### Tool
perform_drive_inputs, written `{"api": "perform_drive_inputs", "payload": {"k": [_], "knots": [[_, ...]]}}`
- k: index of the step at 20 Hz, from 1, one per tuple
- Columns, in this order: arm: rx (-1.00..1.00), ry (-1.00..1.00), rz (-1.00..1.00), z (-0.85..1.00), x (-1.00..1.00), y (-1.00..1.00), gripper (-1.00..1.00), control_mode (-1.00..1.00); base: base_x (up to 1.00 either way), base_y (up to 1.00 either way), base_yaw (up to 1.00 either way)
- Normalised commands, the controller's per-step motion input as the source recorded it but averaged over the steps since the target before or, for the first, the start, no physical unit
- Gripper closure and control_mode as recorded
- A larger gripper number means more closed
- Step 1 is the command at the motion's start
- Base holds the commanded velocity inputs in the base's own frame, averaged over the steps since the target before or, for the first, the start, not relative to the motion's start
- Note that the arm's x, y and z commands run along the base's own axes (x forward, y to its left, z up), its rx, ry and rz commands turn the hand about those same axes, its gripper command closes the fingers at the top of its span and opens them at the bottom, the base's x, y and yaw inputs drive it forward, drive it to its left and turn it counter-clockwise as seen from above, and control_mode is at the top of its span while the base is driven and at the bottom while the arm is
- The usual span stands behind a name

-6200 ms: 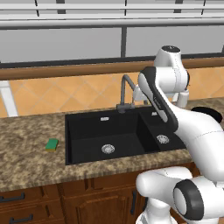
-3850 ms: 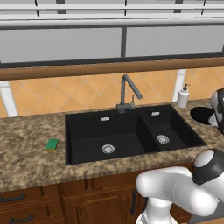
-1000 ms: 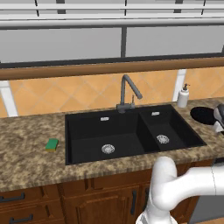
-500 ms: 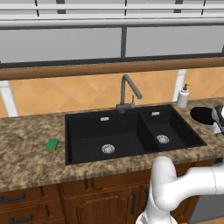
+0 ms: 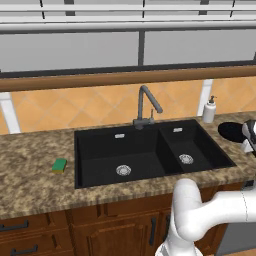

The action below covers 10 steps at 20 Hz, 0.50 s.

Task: Pick the pan and sponge and place them into the sink. Then turn on the water.

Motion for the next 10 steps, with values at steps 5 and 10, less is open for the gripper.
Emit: {"api": "perform_drive_inputs", "payload": {"k": [5, 10], "knots": [[0.01, -0.01, -0.04, -0.05, -0.17, 0.0, 1.0, -1.0, 0.0, 0.0, 0.0], [0.05, -0.02, -0.11, 0.12, -0.23, 0.0, 1.0, -1.0, 0.0, 0.0, 0.0]]}}
